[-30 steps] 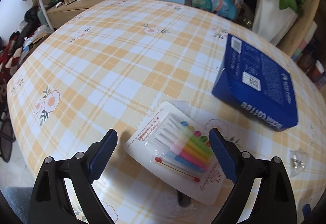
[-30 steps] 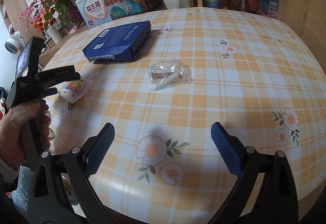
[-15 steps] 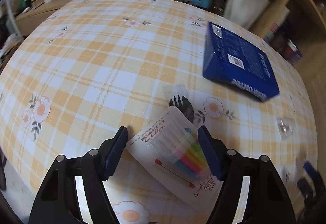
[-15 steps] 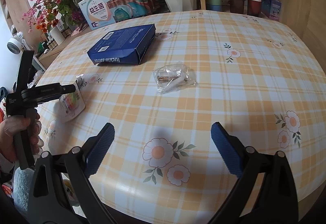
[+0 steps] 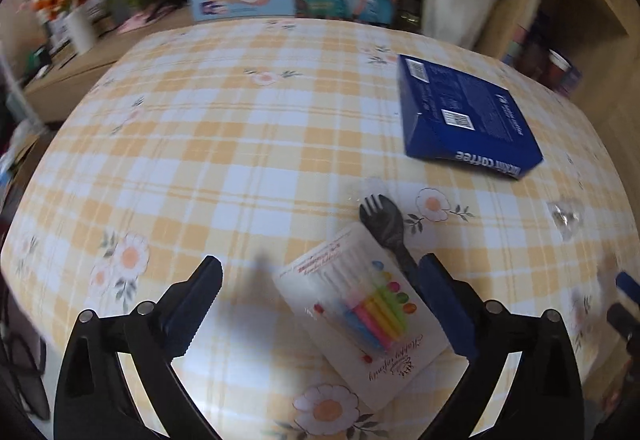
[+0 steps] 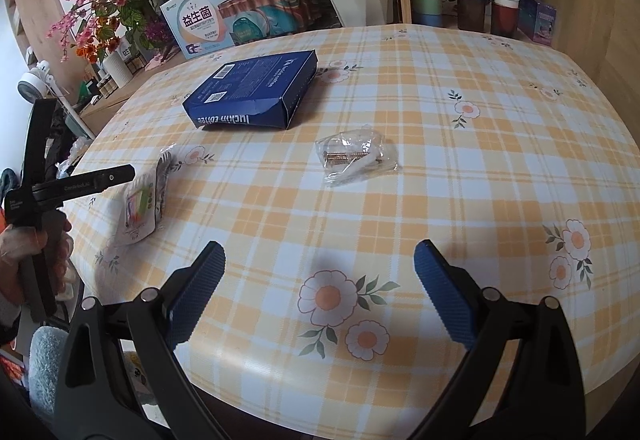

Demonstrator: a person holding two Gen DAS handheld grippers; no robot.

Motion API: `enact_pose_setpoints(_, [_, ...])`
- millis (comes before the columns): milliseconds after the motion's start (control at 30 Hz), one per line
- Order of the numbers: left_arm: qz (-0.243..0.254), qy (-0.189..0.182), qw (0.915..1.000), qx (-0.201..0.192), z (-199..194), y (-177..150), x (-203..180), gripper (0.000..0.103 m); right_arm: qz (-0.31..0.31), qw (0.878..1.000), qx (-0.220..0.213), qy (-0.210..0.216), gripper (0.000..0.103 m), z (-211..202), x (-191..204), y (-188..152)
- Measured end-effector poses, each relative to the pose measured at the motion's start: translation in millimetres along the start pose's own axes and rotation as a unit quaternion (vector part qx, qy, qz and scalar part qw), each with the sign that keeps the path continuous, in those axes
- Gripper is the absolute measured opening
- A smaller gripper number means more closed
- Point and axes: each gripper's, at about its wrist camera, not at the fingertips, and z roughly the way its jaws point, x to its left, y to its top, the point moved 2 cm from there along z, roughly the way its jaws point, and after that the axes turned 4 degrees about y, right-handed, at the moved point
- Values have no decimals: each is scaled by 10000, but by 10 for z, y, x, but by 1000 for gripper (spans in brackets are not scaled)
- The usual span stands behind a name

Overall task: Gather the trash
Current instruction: 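Grasp the colourful pen blister pack with the left tool, then grasp the wrapped black spork with the right tool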

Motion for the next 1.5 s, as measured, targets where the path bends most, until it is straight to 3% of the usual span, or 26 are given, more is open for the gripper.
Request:
enact_pose_setpoints(167, [-877, 257, 9943, 552, 175, -214, -35, 96, -50, 10000, 1, 36, 94, -10, 32, -14])
enact_pose_setpoints(367, [-1102, 606, 9914, 349, 197, -230, -60, 94, -17, 10000, 13, -31, 94, -52, -10, -44])
enact_pose_setpoints(400, [-1057, 607, 9921, 307, 188, -227, -59, 91, -14, 10000, 23, -54, 94, -52, -21, -50])
enact_pose_setpoints(533, [-888, 495, 9947, 157, 145, -192, 31, 58, 8, 9999, 38, -130, 94, -36, -47, -51])
enact_pose_setpoints(667, [-892, -143, 9959, 77, 90, -192, 180, 53, -36, 10000, 42, -42, 94, 11, 43, -9])
enact_pose_setpoints(900, [-997, -103, 9946, -284, -171, -245, 667, 51, -545, 9980, 133, 276, 94, 291, 565, 149])
enact_pose_setpoints(1100, [-1072, -104, 9928, -532, -400, -289, 959, 51, -1004, 9912, 406, 758, 84, 821, 1223, 342])
enact_pose_setpoints(1333, [-1235, -208, 9896, -703, -569, -364, 1189, 51, -1351, 9848, 754, 794, 72, 1332, 1739, 483])
enact_pose_setpoints(1500, [-1272, -284, 9884, -785, -644, -391, 1261, 51, -1370, 9853, 865, 547, 59, 1528, 1870, 515])
